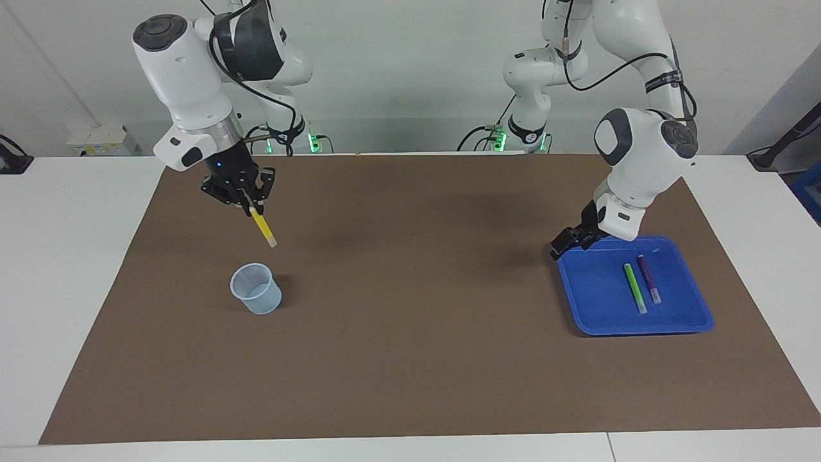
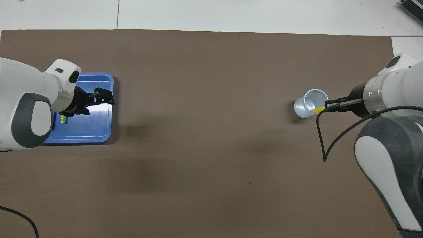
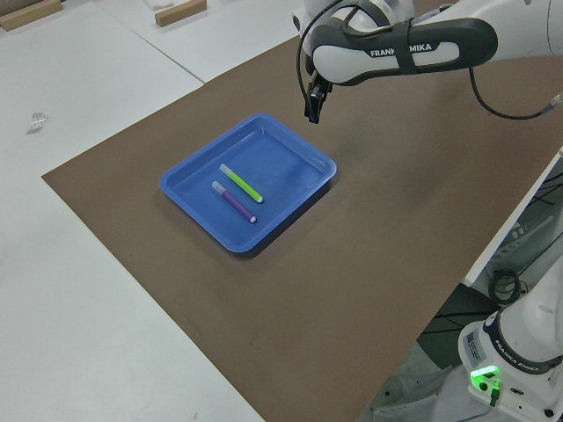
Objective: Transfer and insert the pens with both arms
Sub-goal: 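Insert the yellow pen into the cup while the left gripper grasps green pen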
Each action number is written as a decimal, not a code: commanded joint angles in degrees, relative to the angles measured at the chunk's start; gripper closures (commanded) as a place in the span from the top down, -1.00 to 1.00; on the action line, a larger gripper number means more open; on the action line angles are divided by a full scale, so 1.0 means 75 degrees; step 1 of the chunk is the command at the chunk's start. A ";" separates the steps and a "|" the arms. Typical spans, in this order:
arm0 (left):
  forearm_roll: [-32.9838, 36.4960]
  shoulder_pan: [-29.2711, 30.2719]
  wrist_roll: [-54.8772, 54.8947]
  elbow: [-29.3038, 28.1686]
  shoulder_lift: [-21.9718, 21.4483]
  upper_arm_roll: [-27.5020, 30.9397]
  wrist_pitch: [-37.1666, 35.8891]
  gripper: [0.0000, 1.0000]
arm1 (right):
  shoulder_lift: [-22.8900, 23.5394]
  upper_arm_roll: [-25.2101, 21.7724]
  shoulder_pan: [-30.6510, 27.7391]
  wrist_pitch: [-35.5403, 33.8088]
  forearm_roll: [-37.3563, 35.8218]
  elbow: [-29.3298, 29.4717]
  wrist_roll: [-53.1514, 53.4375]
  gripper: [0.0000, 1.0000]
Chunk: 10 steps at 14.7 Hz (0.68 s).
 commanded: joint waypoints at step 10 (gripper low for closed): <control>0.1414 0.0770 0.2068 0.0614 0.0290 -0.0046 -0.0084 0.85 | 0.0796 0.0113 -0.0278 0.1184 -0.0753 -0.0095 -0.0671 -1.00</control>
